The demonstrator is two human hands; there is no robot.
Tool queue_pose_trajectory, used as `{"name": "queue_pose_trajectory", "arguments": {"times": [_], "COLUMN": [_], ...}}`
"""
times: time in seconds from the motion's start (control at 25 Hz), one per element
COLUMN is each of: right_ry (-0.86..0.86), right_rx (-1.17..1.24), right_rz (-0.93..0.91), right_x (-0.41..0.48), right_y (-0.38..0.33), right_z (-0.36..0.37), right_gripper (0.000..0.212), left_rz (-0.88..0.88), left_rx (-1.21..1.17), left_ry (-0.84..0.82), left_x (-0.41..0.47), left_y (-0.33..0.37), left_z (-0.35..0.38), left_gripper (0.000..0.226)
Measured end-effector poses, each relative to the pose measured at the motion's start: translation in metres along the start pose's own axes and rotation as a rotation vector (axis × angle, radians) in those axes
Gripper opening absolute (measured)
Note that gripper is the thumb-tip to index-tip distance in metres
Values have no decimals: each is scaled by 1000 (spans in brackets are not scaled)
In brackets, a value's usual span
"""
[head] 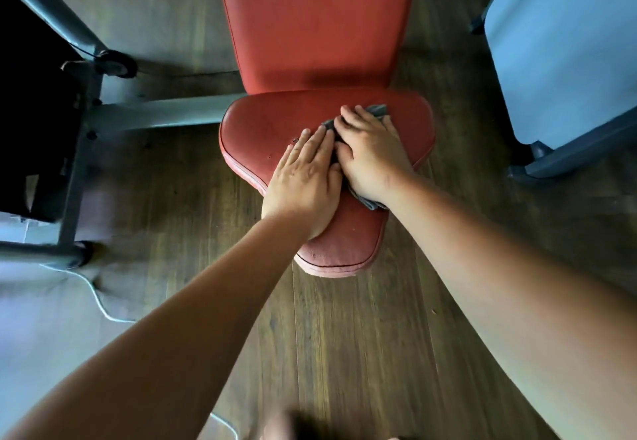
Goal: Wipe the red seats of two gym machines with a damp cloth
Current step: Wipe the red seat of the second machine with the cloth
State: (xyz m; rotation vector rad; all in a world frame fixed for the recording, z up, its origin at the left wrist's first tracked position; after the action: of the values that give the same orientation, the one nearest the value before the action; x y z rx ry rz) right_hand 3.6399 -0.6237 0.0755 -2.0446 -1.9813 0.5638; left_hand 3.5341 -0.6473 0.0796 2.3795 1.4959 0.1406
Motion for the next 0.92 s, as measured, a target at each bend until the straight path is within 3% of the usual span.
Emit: {"name": "queue_pose_trajectory", "arguments": {"times": [0.28, 0.48, 0.6, 0.76, 0.92], "right_ry": [-6, 0, 21, 285, 646], "right_rx": [-29, -84, -52, 89, 483], "right_rz": [-135, -138, -104, -62, -60], "right_x": [4, 4, -9, -40, -73], "right_y": [-4, -10, 7, 52, 82], "right_z": [-4, -5, -13, -24, -15], "right_gripper": [48, 68, 68, 49, 51], "left_rz": [48, 90, 84, 45, 75], "left_rx": [55, 90, 90, 112, 42], "left_ry": [12, 21, -18, -51, 18], "left_x": [5, 4, 1, -2, 3], "left_y": [2, 4, 9, 6, 5], "left_z": [3, 1, 3, 5, 3], "left_gripper": [60, 62, 68, 88, 73]}}
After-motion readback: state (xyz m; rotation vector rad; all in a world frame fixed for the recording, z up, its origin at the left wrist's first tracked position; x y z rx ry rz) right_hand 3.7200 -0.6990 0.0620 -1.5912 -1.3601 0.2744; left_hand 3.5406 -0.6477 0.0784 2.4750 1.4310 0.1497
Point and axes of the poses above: each hand's wrist, its own x-axis towards the middle knuckle, its own z-axis out of the palm, y = z × x, the point moved 10 cm from there along x, towards the middle knuckle, and after that the axes turned 7 degrees about x, right-handed, at the moved point
